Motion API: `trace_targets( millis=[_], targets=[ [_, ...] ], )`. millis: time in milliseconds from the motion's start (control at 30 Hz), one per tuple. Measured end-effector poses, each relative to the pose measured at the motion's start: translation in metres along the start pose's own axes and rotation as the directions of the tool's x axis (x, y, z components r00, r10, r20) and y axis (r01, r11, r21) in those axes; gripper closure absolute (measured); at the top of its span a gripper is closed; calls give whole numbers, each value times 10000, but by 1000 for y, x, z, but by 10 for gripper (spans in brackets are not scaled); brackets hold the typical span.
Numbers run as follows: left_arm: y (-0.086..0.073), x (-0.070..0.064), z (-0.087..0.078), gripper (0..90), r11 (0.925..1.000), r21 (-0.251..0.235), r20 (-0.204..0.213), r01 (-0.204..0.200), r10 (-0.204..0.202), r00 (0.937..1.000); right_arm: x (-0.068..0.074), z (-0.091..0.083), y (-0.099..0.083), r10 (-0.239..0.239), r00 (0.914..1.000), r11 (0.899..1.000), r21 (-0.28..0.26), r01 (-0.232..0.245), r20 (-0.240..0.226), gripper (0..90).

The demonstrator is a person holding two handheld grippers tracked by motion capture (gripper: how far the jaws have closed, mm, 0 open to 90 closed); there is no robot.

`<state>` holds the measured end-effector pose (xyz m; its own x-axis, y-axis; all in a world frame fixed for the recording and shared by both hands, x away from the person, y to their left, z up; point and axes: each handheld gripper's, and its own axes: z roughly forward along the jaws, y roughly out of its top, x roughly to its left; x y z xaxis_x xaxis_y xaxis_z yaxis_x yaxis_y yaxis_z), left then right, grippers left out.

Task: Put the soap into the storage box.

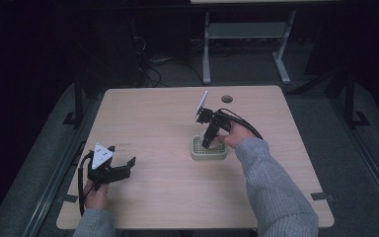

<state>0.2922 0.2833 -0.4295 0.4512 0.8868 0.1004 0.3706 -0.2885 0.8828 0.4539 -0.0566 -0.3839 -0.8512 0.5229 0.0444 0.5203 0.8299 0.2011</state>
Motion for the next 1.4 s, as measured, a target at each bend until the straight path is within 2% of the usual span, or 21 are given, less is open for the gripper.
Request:
trace_targets(
  millis=[967, 1400],
  targets=[
    [0, 0, 0, 149, 10000, -24, -1, 28, -28, 10000, -2, 18, -2, 181, 9998, 9996, 193, -182, 10, 235],
    [0, 0, 0, 149, 10000, -22, 6, 37, -37, 10000, 0, 25, 1, 32, 9998, 9995, 305, -38, 204, 235]
  ],
)
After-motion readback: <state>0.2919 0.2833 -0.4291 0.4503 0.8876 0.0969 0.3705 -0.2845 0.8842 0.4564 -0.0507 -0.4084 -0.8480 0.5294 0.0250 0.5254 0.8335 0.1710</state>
